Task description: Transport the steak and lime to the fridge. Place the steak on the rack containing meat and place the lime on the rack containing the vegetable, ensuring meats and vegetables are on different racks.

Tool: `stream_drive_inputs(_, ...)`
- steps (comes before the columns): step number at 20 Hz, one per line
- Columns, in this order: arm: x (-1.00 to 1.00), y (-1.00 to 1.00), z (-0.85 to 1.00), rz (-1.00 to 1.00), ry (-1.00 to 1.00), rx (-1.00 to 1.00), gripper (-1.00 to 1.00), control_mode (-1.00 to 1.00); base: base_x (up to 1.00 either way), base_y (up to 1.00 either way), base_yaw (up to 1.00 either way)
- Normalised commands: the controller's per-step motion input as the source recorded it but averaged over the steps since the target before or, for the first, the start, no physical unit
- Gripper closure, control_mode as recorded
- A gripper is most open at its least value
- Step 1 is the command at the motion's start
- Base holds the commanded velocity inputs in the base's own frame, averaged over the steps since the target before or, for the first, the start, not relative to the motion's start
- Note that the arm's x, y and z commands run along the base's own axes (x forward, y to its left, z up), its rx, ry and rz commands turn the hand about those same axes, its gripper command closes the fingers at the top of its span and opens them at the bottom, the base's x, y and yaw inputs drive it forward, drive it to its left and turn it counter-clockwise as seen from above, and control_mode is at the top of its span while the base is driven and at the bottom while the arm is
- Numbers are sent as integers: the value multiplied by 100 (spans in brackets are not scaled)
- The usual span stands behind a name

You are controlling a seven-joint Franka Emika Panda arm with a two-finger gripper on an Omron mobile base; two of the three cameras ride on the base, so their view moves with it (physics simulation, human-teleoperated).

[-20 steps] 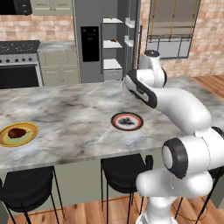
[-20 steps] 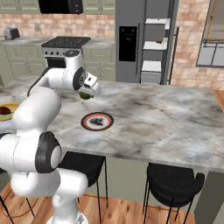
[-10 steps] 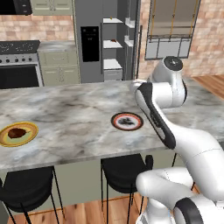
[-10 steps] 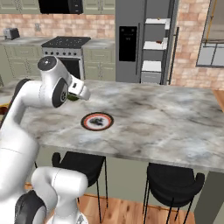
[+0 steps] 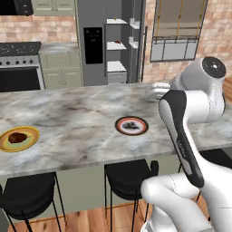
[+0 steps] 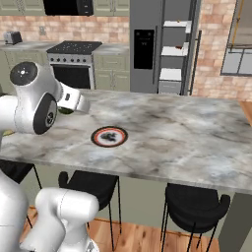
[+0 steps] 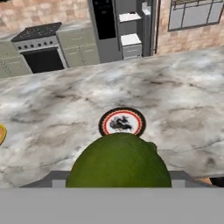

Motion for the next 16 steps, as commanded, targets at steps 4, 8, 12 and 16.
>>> stream_drive_inputs(4, -100, 0, 74, 10, -29, -4, 100, -100, 0, 0, 0)
stream_drive_inputs(8, -75, 0, 54, 7, -17, -1, 100, 100, -25, 0, 2)
stream_drive_inputs(12, 0, 0, 0, 0, 0, 0, 100, 100, -100, 23, 5)
stream_drive_inputs(16, 0, 0, 0, 0, 0, 0, 100, 100, -83, 84, 0)
